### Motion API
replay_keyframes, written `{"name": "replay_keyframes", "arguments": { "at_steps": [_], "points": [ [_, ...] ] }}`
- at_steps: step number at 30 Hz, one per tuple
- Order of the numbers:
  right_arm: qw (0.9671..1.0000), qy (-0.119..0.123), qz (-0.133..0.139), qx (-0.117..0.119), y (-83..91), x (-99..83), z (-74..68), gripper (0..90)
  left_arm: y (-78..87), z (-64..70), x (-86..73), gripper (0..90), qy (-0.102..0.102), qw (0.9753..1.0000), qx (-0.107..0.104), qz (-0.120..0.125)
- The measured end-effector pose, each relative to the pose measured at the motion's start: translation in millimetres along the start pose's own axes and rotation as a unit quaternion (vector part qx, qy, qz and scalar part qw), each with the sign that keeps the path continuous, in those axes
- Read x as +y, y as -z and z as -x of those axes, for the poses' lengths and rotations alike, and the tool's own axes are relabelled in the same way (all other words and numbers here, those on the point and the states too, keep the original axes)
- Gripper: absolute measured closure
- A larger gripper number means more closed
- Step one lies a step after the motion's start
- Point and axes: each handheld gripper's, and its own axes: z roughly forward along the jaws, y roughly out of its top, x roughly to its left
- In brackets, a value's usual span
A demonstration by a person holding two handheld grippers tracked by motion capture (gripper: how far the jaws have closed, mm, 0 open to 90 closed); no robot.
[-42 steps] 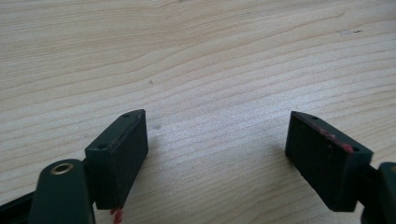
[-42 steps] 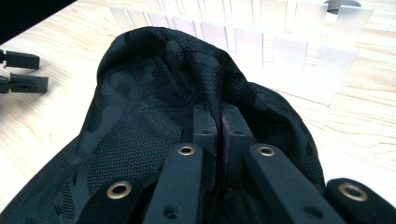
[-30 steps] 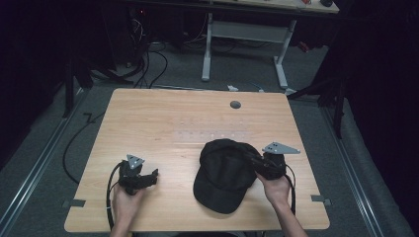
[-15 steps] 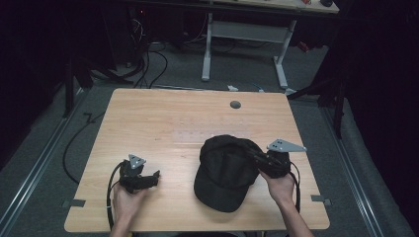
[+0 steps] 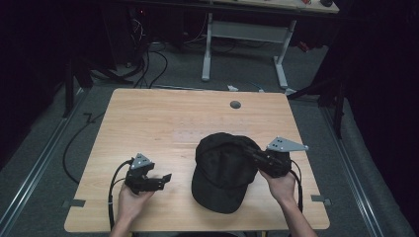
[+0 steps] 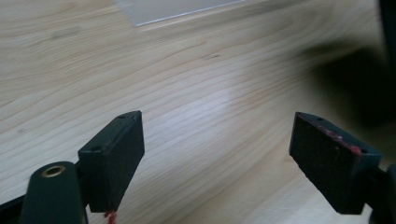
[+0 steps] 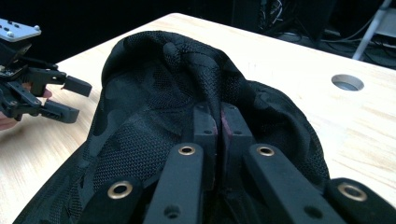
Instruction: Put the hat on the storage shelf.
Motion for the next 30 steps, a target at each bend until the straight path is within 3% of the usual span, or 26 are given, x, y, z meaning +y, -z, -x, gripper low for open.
{"name": "replay_keyframes", "arguments": {
  "at_steps": [2,3,5,7,8,13,14,22,24,30],
  "points": [
    [1.0,0.004,0.003,0.004,-0.5,1.2,-1.0,87.2,0.7,3.7,1.2,17.5,0.0,0.9999,-0.01,-0.004],
    [1.0,0.007,0.004,0.006,-0.9,1.6,-1.3,87.2,1.8,12.1,3.8,17.2,0.006,0.9995,-0.031,-0.008],
    [0.9999,0.009,0.005,0.009,-1.4,1.9,-1.7,87.2,2.3,19.7,6.6,16.6,0.007,0.9986,-0.049,-0.017],
    [0.9999,0.011,0.006,0.012,-1.8,2.0,-1.7,87.2,1.8,23.9,7.7,15.9,0.01,0.9981,-0.056,-0.021],
    [0.9998,0.011,0.006,0.014,-1.9,2.2,-2.2,87.2,1.0,30.5,9.7,15.7,0.013,0.9966,-0.074,-0.033],
    [0.9996,0.018,0.011,0.019,-1.9,3.1,-2.9,87.2,-2.1,43.2,11.7,15.5,0.012,0.9938,-0.097,-0.053],
    [0.9995,0.022,0.011,0.022,-2.0,3.8,-3.4,87.2,-3.3,48.9,12.5,15.4,0.015,0.9921,-0.108,-0.062],
    [0.9986,0.037,0.017,0.033,-3.4,7.6,-6.3,87.2,-9.3,66.5,13.9,15.4,0.019,0.9864,-0.136,-0.092],
    [0.9985,0.039,0.016,0.036,-3.7,8.6,-7.5,87.2,-10.1,69.8,14.3,15.4,0.023,0.9839,-0.145,-0.102],
    [0.9973,0.044,0.022,0.054,-5.3,11.0,-9.3,87.2,-14.8,76.5,12.7,15.3,0.019,0.9811,-0.148,-0.123]
  ]
}}
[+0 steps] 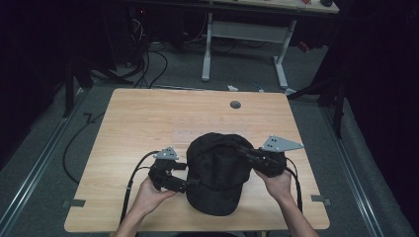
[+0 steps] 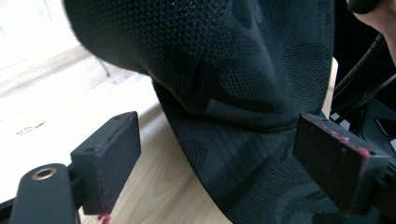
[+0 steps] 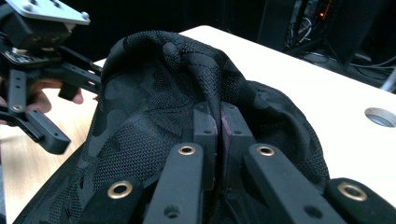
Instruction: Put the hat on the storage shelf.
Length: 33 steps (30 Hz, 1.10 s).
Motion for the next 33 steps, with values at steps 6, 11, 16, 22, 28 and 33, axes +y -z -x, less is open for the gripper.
{"name": "replay_keyframes", "arguments": {
  "at_steps": [6,11,16,22,28,33],
  "points": [
    [0.9998,0.006,0.011,0.016,-0.2,1.4,-0.5,87.2,-4.3,0.0,-2.4,15.2,0.004,0.9998,-0.007,-0.019],
    [0.9993,0.014,0.019,0.029,-1.2,2.1,0.4,87.2,-7.1,-0.6,-5.1,16.8,0.003,0.9992,-0.011,-0.038],
    [0.9985,0.027,0.027,0.04,-2.5,5.7,-0.1,87.1,-7.9,-0.4,-6.9,21.3,0.0,0.9987,-0.018,-0.047],
    [0.9972,0.047,0.036,0.046,-6.1,11.9,-1.5,87.1,-6.9,0.4,-8.5,30.1,-0.001,0.9976,-0.034,-0.061],
    [0.9963,0.058,0.04,0.051,-9.3,14.8,-0.9,87.0,-6.0,0.5,-9.0,38.9,-0.001,0.9968,-0.038,-0.069],
    [0.9954,0.073,0.04,0.047,-12.1,20.3,0.0,86.6,-3.9,1.0,-9.0,51.4,0.0,0.996,-0.046,-0.077]
  ]
}}
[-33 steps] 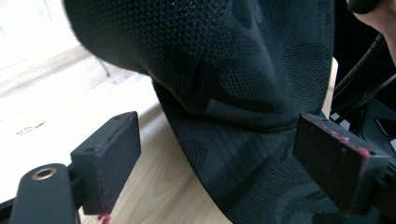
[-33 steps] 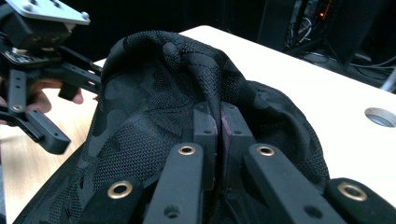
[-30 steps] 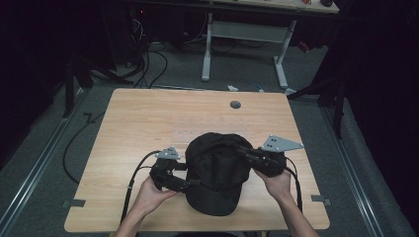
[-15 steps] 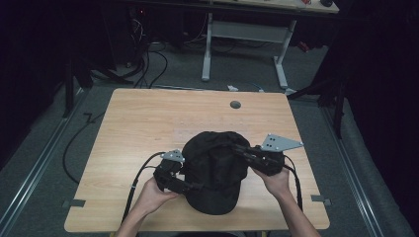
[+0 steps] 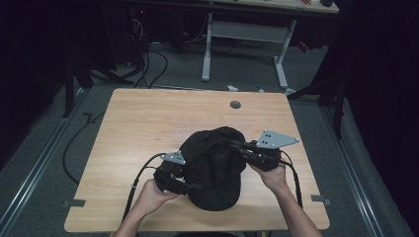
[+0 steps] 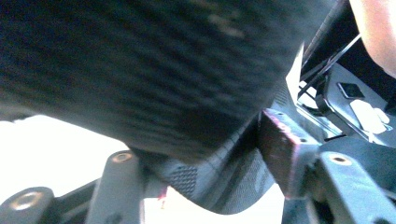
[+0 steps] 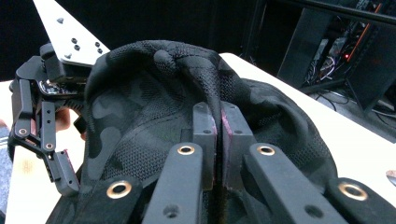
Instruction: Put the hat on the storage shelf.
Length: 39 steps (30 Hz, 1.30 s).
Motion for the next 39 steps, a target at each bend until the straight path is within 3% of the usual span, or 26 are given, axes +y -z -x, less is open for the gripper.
{"name": "replay_keyframes", "arguments": {
  "at_steps": [10,14,17,25,32,34,39],
  "points": [
    [0.9999,0.011,0.003,0.0,-2.4,3.4,4.8,84.0,5.1,2.5,1.4,70.2,0.011,0.9995,-0.029,0.0],
    [0.9998,0.02,0.001,-0.005,-2.4,4.1,4.7,81.7,6.7,4.4,-0.8,85.1,-0.002,0.9993,-0.037,-0.002],
    [0.9997,0.023,-0.003,-0.006,-2.2,4.6,3.6,81.8,8.0,6.3,-1.5,85.5,-0.002,0.999,-0.044,-0.006],
    [0.9998,0.012,0.015,0.0,0.9,6.2,4.6,77.7,12.3,12.7,-3.9,86.0,-0.016,0.9981,-0.058,0.015],
    [0.9996,-0.003,0.026,-0.008,6.4,7.8,5.4,60.1,16.8,13.4,-3.3,86.1,-0.021,0.9975,-0.06,0.031],
    [0.9997,-0.013,0.015,-0.017,9.7,4.7,7.7,53.5,21.7,14.5,-1.2,86.1,-0.019,0.9969,-0.06,0.048],
    [0.9994,-0.03,-0.008,-0.018,11.8,-5.9,11.2,50.0,27.7,13.3,1.7,86.0,-0.022,0.9962,-0.054,0.064]
  ]
}}
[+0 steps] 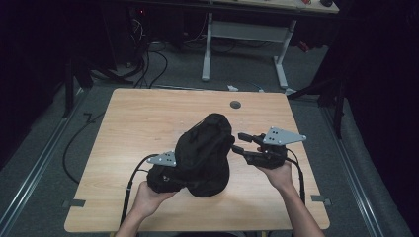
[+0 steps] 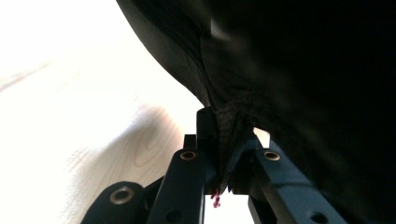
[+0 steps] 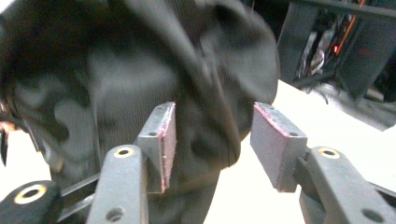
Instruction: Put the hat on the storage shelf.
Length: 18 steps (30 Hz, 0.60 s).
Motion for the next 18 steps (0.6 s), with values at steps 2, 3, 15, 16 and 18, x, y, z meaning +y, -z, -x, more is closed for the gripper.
{"name": "replay_keyframes", "arguments": {
  "at_steps": [2,3,15,16,18],
  "points": [
    [0.9994,-0.016,-0.028,-0.012,-0.9,-11.5,2.3,48.6,2.8,-1.1,1.5,86.0,-0.001,0.9999,0.008,0.012],
    [0.9994,-0.016,-0.028,-0.012,-0.9,-11.5,2.3,48.6,2.8,-1.1,1.5,86.0,-0.001,0.9999,0.008,0.012],
    [0.9857,-0.079,-0.121,-0.086,-10.9,-75.8,11.5,46.8,15.3,-0.9,9.7,86.0,-0.017,0.9974,0.032,0.063],
    [0.9837,-0.085,-0.131,-0.09,-12.0,-81.4,12.2,46.4,16.5,-0.9,10.9,86.0,-0.019,0.9971,0.033,0.065],
    [0.9817,-0.089,-0.141,-0.092,-12.9,-86.9,13.5,45.8,17.7,-0.9,11.7,86.0,-0.02,0.9968,0.035,0.069]
  ]
}}
